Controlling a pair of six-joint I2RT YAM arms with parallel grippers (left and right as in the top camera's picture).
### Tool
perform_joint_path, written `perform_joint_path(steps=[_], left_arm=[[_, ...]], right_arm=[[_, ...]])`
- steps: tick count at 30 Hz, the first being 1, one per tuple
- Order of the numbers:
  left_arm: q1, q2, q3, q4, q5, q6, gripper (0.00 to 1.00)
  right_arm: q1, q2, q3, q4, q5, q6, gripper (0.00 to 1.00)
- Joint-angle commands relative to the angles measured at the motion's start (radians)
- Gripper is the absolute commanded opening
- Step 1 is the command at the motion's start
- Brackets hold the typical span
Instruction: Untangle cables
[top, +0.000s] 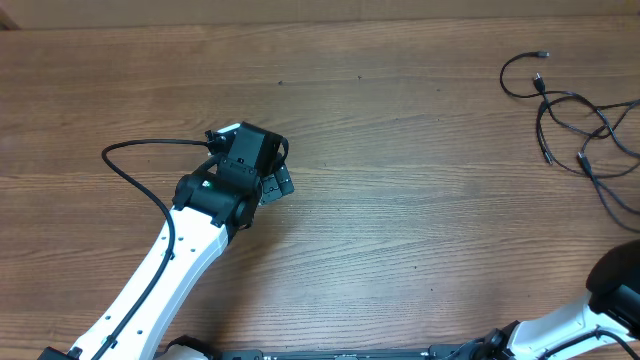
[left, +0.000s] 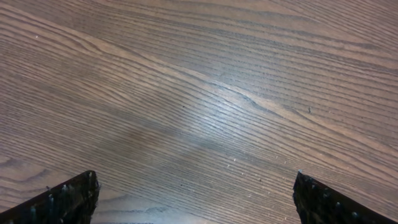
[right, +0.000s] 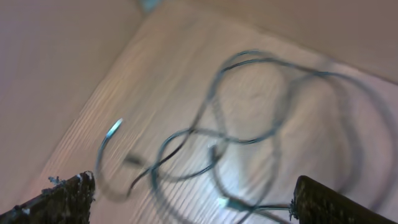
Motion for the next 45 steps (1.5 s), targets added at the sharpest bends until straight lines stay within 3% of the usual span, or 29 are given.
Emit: perform_joint_path(steps=[1,10,17,45], left_arm=[[0.004,0.000,0.018,0.001,-0.013,-0.014,1.00],[0.004,0.000,0.018,0.001,-0.013,-0.014,1.00],[0.004,0.000,0.018,0.001,-0.013,-0.014,1.00],[0.004,0.000,0.018,0.002,-0.013,-0.014,0.99]], right_arm=[[0.102,-0.002,-0.006,-0.008,-0.153,-0.187,1.00],[0.507,-0.002,-0.006,-0.055,-0.138,-0.254,1.00],[0.664,-0.002,-0.006,-0.056,-0.138,-0.254,1.00],[0.686,-0.002,-0.006,-0.056,-0.138,-0.254,1.00]])
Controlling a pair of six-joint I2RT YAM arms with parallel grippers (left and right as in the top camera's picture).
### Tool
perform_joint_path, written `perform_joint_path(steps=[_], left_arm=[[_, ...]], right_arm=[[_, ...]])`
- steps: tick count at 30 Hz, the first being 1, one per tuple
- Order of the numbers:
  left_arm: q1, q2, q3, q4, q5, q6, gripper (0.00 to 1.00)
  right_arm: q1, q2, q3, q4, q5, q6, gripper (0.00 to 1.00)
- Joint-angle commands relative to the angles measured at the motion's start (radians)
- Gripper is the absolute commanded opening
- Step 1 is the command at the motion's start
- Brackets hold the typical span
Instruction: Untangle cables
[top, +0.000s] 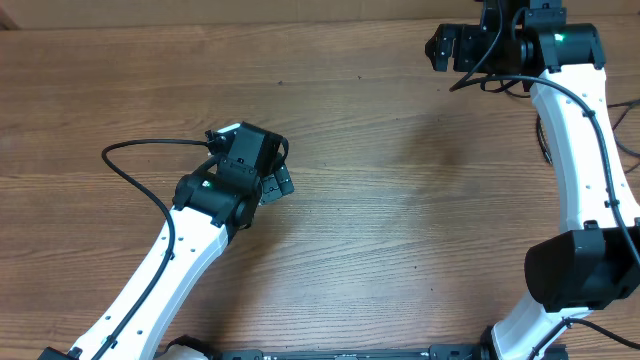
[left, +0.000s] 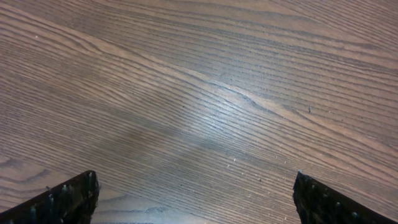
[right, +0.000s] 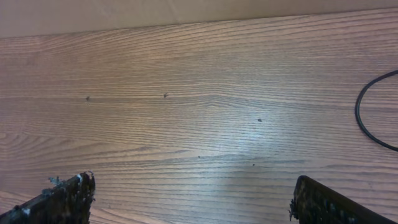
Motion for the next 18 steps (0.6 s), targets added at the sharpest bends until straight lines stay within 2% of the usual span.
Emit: perform_joint_path(steps=[1,18], left_arm=[[0.004,0.000,0.018,0.001,-0.014,-0.014,1.00],[0.004,0.000,0.018,-0.006,0.008,-0.014,1.00]], right_arm=[[0.000,-0.002,-0.006,0.002,0.002,-0.005,1.00],[0.000,-0.002,-0.006,0.002,0.002,-0.005,1.00]])
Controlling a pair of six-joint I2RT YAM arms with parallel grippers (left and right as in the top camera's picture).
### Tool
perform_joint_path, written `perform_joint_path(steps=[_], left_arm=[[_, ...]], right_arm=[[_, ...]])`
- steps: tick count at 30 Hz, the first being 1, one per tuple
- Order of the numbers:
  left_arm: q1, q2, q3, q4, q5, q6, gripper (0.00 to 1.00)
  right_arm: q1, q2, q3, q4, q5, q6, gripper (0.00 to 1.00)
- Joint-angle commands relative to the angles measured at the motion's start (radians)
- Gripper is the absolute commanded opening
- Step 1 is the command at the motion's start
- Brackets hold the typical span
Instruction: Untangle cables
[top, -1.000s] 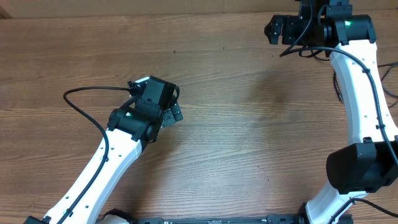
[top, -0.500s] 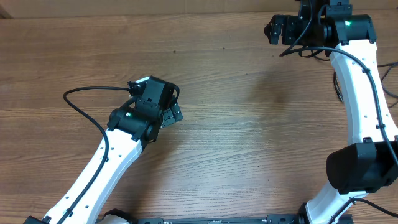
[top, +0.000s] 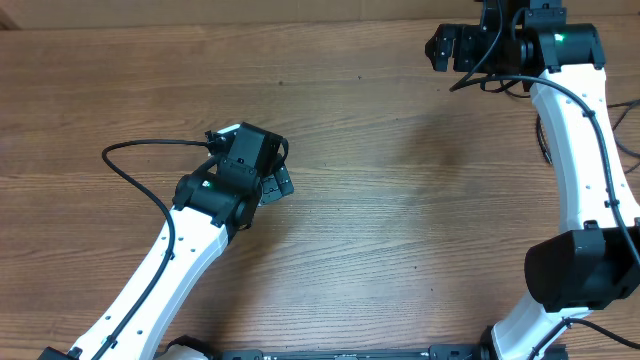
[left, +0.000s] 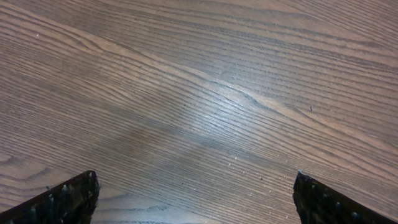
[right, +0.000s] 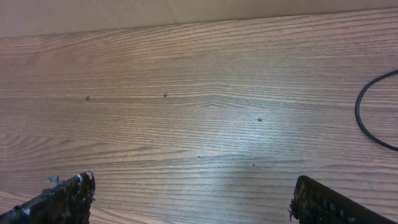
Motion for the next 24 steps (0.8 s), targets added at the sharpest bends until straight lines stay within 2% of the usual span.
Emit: perform_joint_path(steps=[1,5,8,14,15,17,20,22,24], left_arm=[[0.004,0.000,0.018,0.000,0.004,-0.013,1.00],[0.004,-0.003,0.005,0.032,-0.014,-0.010,1.00],[0.004,-0.030,-0.060,0.176,0.026,0.079,0.99],[0.004,-0.162,-0.341,0.666,0.161,0.217,0.99],[0.004,-0.180,-0.375,0.715,0.163,0.220,1.00],[0.004,-0.278,-0.529,0.925,0.162,0.255,1.00],[0.004,-0.388,-0.667,1.115,0.163,0.327,1.00],[0.005,-0.544,-0.806,1.281,0.162,0.462,1.00],[0.006,-0.636,-0.858,1.326,0.162,0.551,0.99]], right_arm=[[0.000,-0.002,-0.006,0.002,0.002,-0.004,1.00],[0.000,-0.002,-0.006,0.002,0.002,-0.004,1.00],[0.000,-0.002,-0.006,0.002,0.002,-0.004,1.00],[0.000,-0.002,-0.006,0.002,0.002,-0.004,1.00],[0.000,-0.002,-0.006,0.002,0.002,-0.004,1.00],[0.000,-0.002,-0.006,0.002,0.002,-0.004,1.00],[0.000,-0.002,-0.006,0.002,0.002,-0.004,1.00],[0.000,-0.002,-0.006,0.002,0.002,-0.004,1.00],[0.000,-0.002,-0.006,0.002,0.002,-0.004,1.00]])
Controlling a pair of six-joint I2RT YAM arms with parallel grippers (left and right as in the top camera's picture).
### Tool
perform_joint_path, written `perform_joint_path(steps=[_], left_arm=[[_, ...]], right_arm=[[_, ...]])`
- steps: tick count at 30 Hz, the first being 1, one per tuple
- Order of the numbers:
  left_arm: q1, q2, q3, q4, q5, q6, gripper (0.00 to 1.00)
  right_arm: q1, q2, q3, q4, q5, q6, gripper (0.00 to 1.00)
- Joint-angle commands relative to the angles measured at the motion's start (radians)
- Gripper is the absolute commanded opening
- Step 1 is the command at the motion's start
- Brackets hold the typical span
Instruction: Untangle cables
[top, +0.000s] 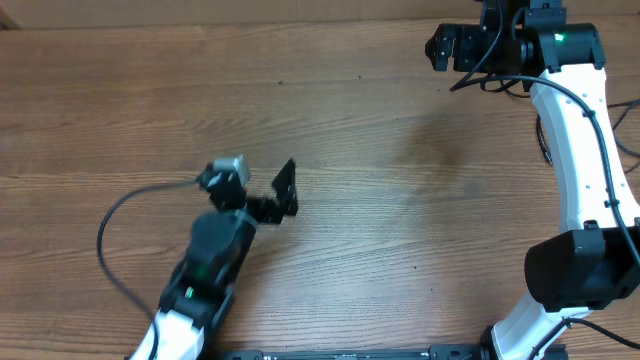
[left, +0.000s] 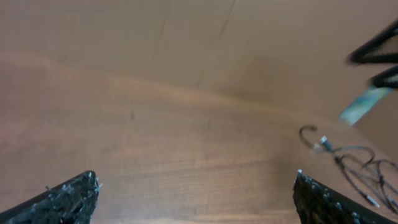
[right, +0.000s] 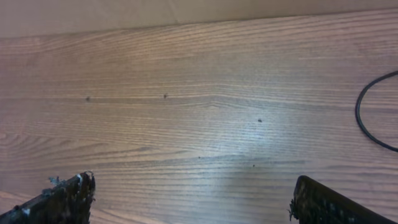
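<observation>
The tangled black cables (top: 544, 145) lie at the table's far right, mostly hidden under my right arm in the overhead view. In the left wrist view they show small and blurred at the right (left: 348, 158). One black cable loop (right: 359, 118) crosses the right edge of the right wrist view. My right gripper (top: 445, 48) (right: 193, 180) is open over bare wood, left of the cables. My left gripper (top: 283, 195) (left: 194, 180) is open and empty, left of the table's middle and far from the cables.
The wooden table (top: 400, 200) carries nothing else. My left arm's own grey lead (top: 105, 230) loops out to its left. My right arm (top: 575, 130) runs along the right side, from the front edge to the far edge.
My left arm has drawn back toward the front edge. Its wrist has tilted up, so its view now looks across the table to the cables. The right arm is unchanged.
At first my right arm sat low at the front right, its wrist view blurred over the cable tangle. Then its open gripper stood at the far edge, left of the cables, and it stayed there. My left arm stayed still until it drew back just now.
</observation>
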Motion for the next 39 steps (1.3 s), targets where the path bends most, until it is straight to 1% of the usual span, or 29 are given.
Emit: perform_joint_path(steps=[1,2,6,10,17,18,20,22,27,31,33,36,39], left_arm=[[0.009,-0.174,-0.099,0.062,0.005,0.223,1.00],[0.019,-0.225,-0.117,0.069,0.005,0.246,1.00],[0.069,-0.348,-0.162,0.103,0.027,0.254,1.00],[0.143,-0.477,-0.207,0.105,0.135,0.309,1.00],[0.235,-0.656,-0.306,0.066,0.224,0.311,1.00],[0.243,-0.679,-0.317,0.051,0.237,0.311,1.00],[0.263,-0.737,-0.315,-0.040,0.237,0.311,1.00],[0.279,-0.764,-0.315,-0.087,0.237,0.311,1.00],[0.351,-0.855,-0.315,-0.268,0.262,0.311,1.00],[0.448,-0.867,-0.315,-0.407,0.329,0.311,0.99],[0.480,-0.867,-0.315,-0.469,0.330,0.311,1.00],[0.501,-0.867,-0.315,-0.468,0.330,0.365,1.00],[0.502,-0.867,-0.315,-0.470,0.312,0.374,1.00]], right_arm=[[0.000,-0.002,-0.006,0.002,0.002,-0.004,1.00],[0.000,-0.002,-0.006,0.002,0.002,-0.004,1.00],[0.000,-0.002,-0.006,0.002,0.002,-0.004,1.00],[0.000,-0.002,-0.006,0.002,0.002,-0.004,1.00],[0.000,-0.002,-0.006,0.002,0.002,-0.004,1.00],[0.000,-0.002,-0.006,0.002,0.002,-0.004,1.00],[0.000,-0.002,-0.006,0.002,0.002,-0.004,1.00],[0.000,-0.002,-0.006,0.002,0.002,-0.004,1.00],[0.000,-0.002,-0.006,0.002,0.002,-0.004,1.00],[0.000,-0.002,-0.006,0.002,0.002,-0.004,1.00],[0.000,-0.002,-0.006,0.002,0.002,-0.004,1.00],[0.000,-0.002,-0.006,0.002,0.002,-0.004,1.00],[0.000,-0.002,-0.006,0.002,0.002,-0.004,1.00]])
